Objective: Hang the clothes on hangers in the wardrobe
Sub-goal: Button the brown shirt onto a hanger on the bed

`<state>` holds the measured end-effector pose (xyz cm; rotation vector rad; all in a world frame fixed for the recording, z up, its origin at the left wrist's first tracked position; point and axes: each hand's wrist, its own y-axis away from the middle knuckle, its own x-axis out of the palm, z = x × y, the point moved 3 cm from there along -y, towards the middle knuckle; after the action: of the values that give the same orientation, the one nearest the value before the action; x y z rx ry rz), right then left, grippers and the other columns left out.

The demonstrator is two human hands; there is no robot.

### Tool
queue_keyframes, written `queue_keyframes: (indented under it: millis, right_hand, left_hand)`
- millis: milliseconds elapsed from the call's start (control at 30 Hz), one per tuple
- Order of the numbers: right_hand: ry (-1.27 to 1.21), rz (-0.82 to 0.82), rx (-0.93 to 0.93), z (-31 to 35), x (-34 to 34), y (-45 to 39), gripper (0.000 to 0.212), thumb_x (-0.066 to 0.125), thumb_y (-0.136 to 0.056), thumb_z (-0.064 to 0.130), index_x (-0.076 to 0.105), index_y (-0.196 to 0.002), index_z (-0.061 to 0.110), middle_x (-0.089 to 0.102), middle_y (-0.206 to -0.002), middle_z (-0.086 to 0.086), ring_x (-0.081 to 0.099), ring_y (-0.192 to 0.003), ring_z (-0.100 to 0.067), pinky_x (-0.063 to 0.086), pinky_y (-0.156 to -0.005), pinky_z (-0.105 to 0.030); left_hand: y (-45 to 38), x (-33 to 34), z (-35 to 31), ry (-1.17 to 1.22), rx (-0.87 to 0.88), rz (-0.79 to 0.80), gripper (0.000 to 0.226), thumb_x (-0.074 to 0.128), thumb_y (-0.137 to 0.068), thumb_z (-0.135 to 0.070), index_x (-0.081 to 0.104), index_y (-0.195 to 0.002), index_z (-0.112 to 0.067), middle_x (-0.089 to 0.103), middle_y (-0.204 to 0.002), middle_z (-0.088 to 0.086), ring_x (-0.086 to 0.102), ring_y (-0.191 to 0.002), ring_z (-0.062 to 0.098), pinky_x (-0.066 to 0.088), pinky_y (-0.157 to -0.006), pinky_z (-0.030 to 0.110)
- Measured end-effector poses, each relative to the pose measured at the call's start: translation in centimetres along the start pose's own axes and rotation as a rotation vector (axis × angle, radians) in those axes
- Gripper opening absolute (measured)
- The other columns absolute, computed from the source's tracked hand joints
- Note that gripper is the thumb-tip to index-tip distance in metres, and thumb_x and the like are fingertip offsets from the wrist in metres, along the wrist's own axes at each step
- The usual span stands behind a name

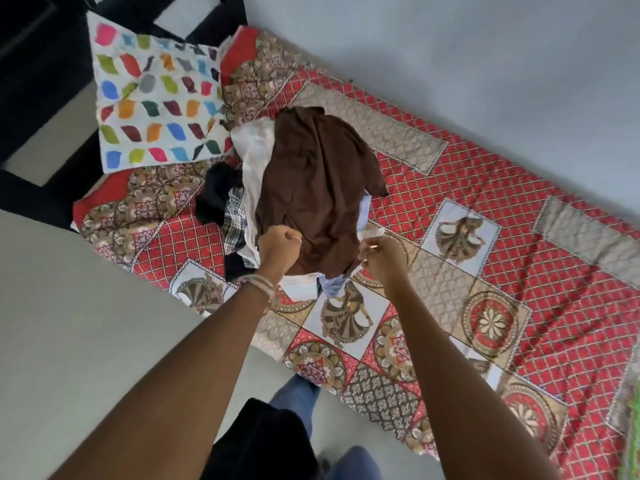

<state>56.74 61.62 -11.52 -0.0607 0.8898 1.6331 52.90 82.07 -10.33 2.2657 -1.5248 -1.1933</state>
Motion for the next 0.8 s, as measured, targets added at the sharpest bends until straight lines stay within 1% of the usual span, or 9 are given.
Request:
queue_keyframes:
  millis: [100,233,333,400,500,600,667,733,800]
  right_hand:
    - [0.036,0.058,0.047,0.3,2.9,-4.8,0.003,0.061,-0.079,0.020,0.063,-0.080,0.021,0.068,-0.088,-0.004,0.064,-0.085,-0.024,0.052,-0.087,-0.044]
    - [0.241,0.105,0.022,1.2,5.7,-10.5,0.039,0.068,-0.087,0.026,0.058,-0.120,0.008,0.064,-0.111,-0.012,0.058,-0.110,-0.029,0.041,-0.094,-0.034]
    - [0.285,0.032,0.044,2.0,8.4,-15.8,0.057,0.066,-0.087,0.039,0.046,-0.133,0.012,0.051,-0.132,-0.017,0.046,-0.123,-0.036,0.037,-0.102,-0.043]
    - [0.246,-0.053,0.131,2.3,9.1,-17.0,0.058,0.065,-0.087,0.041,0.045,-0.134,0.012,0.048,-0.136,-0.016,0.043,-0.127,-0.036,0.035,-0.106,-0.050]
    - [0.236,-0.086,0.235,2.1,11.2,-19.9,0.034,0.061,-0.091,0.027,0.064,-0.116,0.005,0.063,-0.121,-0.016,0.054,-0.116,-0.034,0.041,-0.095,-0.036]
    - [-0.122,-0.191,0.271,1.9,11.5,-19.7,0.020,0.053,-0.092,0.020,0.068,-0.098,0.008,0.065,-0.096,-0.012,0.057,-0.094,-0.027,0.042,-0.085,-0.033]
    - [-0.677,-0.200,0.287,2.9,11.0,-17.9,0.015,0.049,-0.094,0.012,0.061,-0.086,0.017,0.057,-0.080,-0.001,0.050,-0.078,-0.016,0.042,-0.078,-0.029]
    - [-1.091,0.044,0.220,4.6,10.3,-15.4,0.021,0.055,-0.088,0.000,0.061,-0.085,0.021,0.057,-0.071,0.009,0.052,-0.069,-0.005,0.041,-0.076,-0.018]
    - [-0.990,0.377,-0.028,7.2,9.2,-12.9,0.028,0.074,-0.069,0.001,0.066,-0.083,0.023,0.059,-0.072,0.011,0.053,-0.072,-0.003,0.041,-0.080,-0.017]
  left_hand:
    - [-6.0,0.1,1.1,-0.010,-0.057,-0.012,0.022,0.055,-0.082,-0.012,0.074,-0.092,-0.009,0.072,-0.094,0.016,0.067,-0.092,0.035,0.056,-0.082,0.043]
    - [-14.6,1.8,4.3,0.019,-0.119,-0.029,0.021,0.057,-0.070,-0.017,0.073,-0.066,-0.029,0.073,-0.084,0.014,0.068,-0.083,0.038,0.057,-0.078,0.047]
    - [-20.2,2.5,6.0,0.052,-0.165,-0.025,0.031,0.054,-0.062,-0.023,0.066,-0.061,-0.052,0.074,-0.083,0.009,0.068,-0.085,0.039,0.057,-0.076,0.053]
    - [-20.3,1.9,5.4,0.045,-0.177,-0.032,0.030,0.055,-0.062,-0.023,0.066,-0.061,-0.051,0.074,-0.082,0.006,0.068,-0.085,0.039,0.057,-0.075,0.054]
    - [-22.9,1.4,5.4,0.057,-0.189,-0.050,0.019,0.060,-0.066,-0.022,0.068,-0.057,-0.037,0.074,-0.081,0.005,0.068,-0.085,0.036,0.057,-0.077,0.052]
    - [-22.5,0.1,3.9,0.138,-0.202,-0.087,0.011,0.060,-0.066,-0.035,0.068,-0.059,-0.036,0.073,-0.080,0.007,0.068,-0.084,0.035,0.057,-0.078,0.052]
    - [-21.9,-0.4,2.3,0.220,-0.195,-0.079,0.020,0.062,-0.077,-0.041,0.067,-0.065,-0.027,0.071,-0.077,0.005,0.067,-0.072,0.025,0.057,-0.073,0.041]
    - [-21.9,-0.1,0.1,0.366,-0.239,-0.004,0.034,0.056,-0.089,-0.050,0.067,-0.080,-0.020,0.069,-0.081,0.004,0.063,-0.066,0.017,0.053,-0.065,0.033]
    - [-22.0,0.4,-2.4,0.453,-0.335,0.171,0.067,0.052,-0.076,-0.076,0.068,-0.100,-0.016,0.070,-0.092,0.004,0.067,-0.079,0.019,0.056,-0.074,0.040]
